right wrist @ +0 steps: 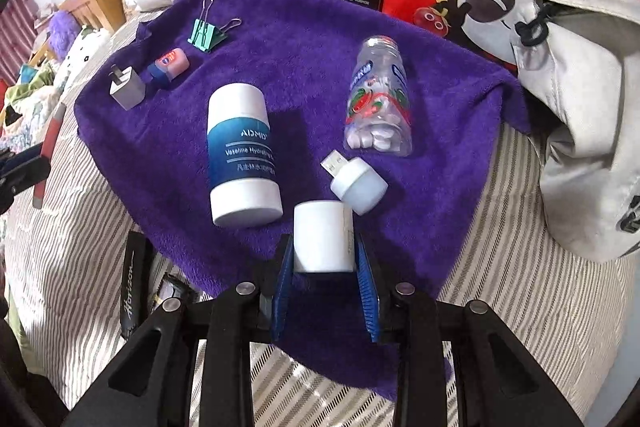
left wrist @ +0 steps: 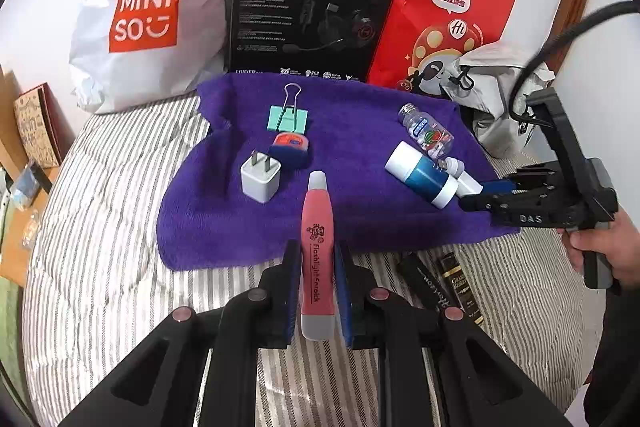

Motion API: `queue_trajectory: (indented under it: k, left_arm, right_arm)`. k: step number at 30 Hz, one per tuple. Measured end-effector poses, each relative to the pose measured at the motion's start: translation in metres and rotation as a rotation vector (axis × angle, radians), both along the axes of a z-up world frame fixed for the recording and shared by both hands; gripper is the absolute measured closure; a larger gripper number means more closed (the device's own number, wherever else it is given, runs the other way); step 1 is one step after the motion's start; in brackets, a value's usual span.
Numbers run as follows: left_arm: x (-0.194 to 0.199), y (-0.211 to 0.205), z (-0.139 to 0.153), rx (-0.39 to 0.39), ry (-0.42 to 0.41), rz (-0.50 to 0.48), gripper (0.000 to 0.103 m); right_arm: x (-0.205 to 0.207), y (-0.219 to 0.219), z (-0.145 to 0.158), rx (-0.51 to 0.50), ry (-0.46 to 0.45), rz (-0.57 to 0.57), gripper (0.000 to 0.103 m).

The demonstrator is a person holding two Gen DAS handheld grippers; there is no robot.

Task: Organize rigid objects
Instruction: 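Carry the pink pen and white roll over the towel, opening the right gripper onto it, then lower the pink pen onto the purple towel and open the left gripper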

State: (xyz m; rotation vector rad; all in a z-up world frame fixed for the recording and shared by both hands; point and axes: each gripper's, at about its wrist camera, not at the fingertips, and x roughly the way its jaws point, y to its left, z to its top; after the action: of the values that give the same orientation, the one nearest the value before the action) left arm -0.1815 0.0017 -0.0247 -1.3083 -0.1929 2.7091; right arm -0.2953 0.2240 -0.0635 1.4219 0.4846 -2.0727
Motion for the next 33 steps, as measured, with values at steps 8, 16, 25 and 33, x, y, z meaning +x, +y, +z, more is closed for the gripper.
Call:
queue_trajectory:
  k: [8, 16, 25, 33]
  left_arm:
    - [-0.040, 0.023, 0.007, -0.014, -0.001, -0.077, 0.087]
    - [-0.093, 0.042, -0.014, -0.044, -0.067, -0.123, 0.087]
    - [-0.112, 0.054, -0.039, -0.122, -0.158, -0.141, 0.087]
    - [-0.110, 0.058, -0.041, -0.184, -0.179, -0.150, 0.086]
  right_arm:
    - [0.025, 0.034, 0.029, -0.082, 0.033, -0.052, 0.066]
    - [0.065, 0.083, 0.049, -0.228, 0.042, -0.198, 0.037]
    - [0.085, 0.115, 0.034, -0.275, -0.004, -0.309, 0.036]
    - [0.088, 0.126, 0.021, -0.273, -0.025, -0.330, 0.036]
